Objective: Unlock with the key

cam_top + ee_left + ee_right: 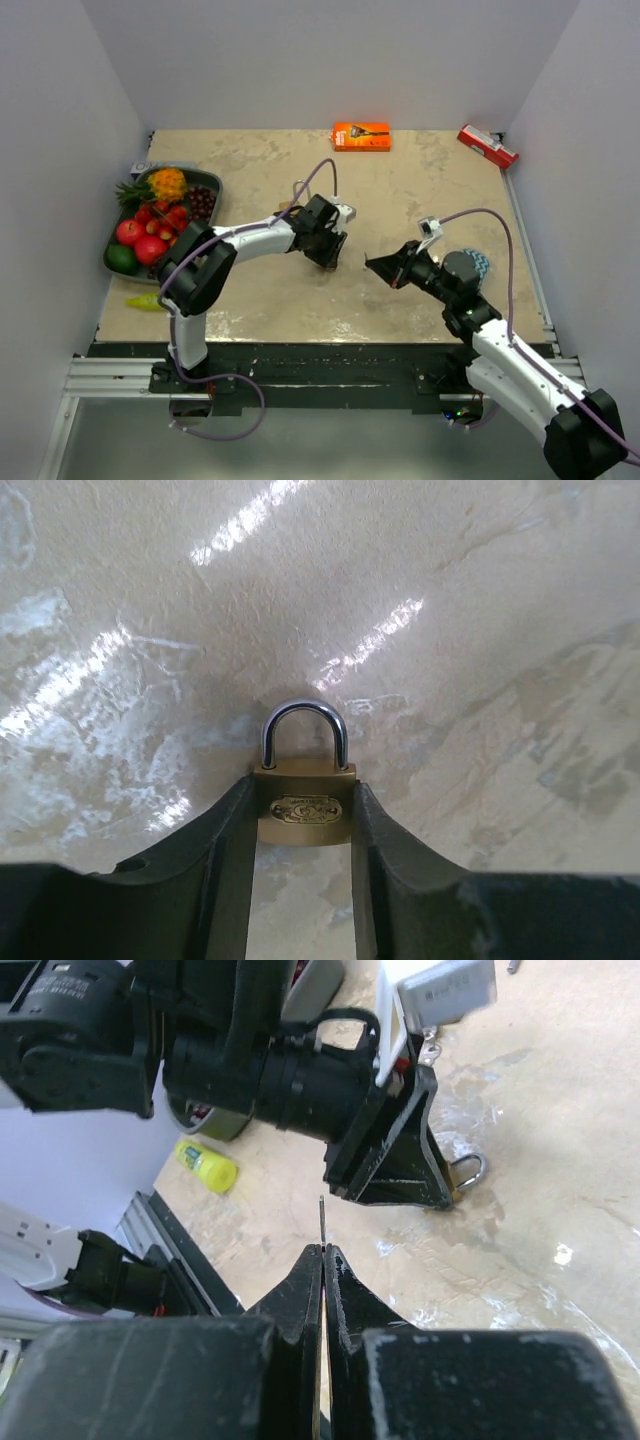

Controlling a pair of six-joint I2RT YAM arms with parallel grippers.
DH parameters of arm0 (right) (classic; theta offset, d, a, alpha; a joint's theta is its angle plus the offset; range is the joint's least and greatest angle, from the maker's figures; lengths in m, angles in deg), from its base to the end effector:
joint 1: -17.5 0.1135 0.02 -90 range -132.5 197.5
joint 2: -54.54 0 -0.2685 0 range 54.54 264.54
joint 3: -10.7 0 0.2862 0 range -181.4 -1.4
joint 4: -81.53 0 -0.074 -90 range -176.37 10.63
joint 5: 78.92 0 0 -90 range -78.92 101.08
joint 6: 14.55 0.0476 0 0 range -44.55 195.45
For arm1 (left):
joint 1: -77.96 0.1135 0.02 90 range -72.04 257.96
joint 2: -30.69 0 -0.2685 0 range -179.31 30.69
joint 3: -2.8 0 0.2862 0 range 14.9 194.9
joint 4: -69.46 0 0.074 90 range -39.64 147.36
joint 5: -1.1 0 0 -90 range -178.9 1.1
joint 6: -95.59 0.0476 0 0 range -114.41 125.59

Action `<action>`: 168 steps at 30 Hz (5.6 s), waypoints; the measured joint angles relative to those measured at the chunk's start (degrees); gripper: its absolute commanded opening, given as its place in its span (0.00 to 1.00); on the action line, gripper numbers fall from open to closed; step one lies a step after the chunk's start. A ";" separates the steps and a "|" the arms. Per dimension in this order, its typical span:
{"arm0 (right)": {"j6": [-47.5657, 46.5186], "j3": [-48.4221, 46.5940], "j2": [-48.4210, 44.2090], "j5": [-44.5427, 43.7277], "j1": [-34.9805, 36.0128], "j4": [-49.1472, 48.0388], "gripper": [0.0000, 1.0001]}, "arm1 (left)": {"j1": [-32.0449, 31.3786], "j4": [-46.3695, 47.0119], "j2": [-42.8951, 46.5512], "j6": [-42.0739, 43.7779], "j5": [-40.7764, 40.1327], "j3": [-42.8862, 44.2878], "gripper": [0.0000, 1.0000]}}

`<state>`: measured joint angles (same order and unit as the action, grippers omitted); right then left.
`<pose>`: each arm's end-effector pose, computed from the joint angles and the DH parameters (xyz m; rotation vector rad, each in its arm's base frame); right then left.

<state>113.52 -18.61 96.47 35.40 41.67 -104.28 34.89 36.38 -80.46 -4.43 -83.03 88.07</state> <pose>0.1891 0.1064 0.2165 -0.1232 1.8165 1.1503 0.3159 -0.3019 0.1350 0.7946 2.5447 -0.4531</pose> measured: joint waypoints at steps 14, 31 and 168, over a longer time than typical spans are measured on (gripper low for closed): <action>3.02 -1.73 30.58 -20.50 26.40 -14.86 0.00 | 11.13 22.05 16.33 -24.79 21.00 -19.12 0.00; 5.55 -6.71 37.57 -34.05 28.81 -20.24 0.00 | 11.54 28.37 18.45 -29.94 22.40 -23.71 0.00; 4.96 -2.25 38.47 -29.44 21.81 -36.79 0.00 | -0.92 57.37 31.12 -44.74 -6.29 -44.44 0.00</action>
<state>118.48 -20.87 134.94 5.96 63.48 -141.07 33.98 93.76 -49.33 -49.18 -89.32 43.63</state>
